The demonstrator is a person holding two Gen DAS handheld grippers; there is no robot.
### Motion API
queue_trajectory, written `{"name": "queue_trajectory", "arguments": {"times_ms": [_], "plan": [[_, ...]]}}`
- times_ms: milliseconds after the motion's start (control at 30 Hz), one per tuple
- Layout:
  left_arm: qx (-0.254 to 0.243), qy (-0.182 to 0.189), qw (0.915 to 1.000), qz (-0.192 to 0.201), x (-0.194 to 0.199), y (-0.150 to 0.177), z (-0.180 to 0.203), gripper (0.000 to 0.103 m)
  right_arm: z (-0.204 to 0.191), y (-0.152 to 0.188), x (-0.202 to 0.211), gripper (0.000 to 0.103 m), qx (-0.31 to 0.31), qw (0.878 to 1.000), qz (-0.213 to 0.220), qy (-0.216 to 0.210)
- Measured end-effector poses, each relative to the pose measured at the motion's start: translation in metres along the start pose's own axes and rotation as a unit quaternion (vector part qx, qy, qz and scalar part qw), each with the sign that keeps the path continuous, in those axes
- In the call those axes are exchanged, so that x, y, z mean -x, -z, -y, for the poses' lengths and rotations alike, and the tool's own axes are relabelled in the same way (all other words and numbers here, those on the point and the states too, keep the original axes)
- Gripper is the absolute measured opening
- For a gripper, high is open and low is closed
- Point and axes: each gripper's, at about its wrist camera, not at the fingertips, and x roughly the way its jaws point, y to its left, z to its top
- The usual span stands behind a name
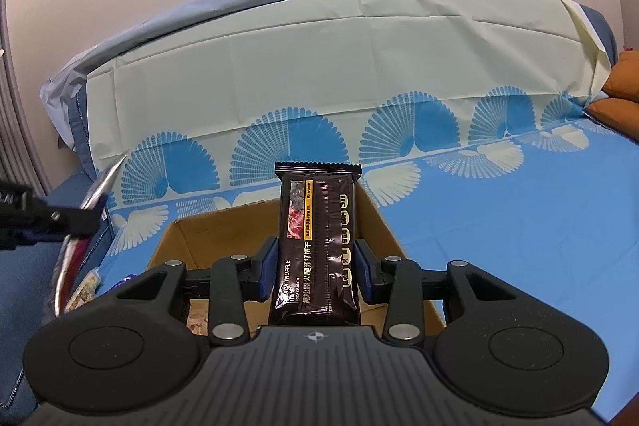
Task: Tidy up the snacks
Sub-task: 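Carry both snacks over the box and open both grippers, then move both open tools back to the snack pile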
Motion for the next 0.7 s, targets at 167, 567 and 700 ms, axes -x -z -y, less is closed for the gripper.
{"name": "queue_trajectory", "arguments": {"times_ms": [167,567,700], "plan": [[-0.013,0.017,0.9998,0.001,-0.008,-0.005,0.012,0.025,0.001,0.0,-0.001,0.042,-0.004,1.0,-0.001,0.002],[-0.022,-0.006,0.9976,0.065,0.027,0.011,-0.037,0.064,0.001,0.002,0.002,0.059,-0.009,1.0,0.005,0.003],[-0.018,-0.038,0.9962,0.077,0.048,0.032,-0.087,0.067,-0.007,0.004,0.004,0.059,0.012,1.0,0.011,0.005]]}}
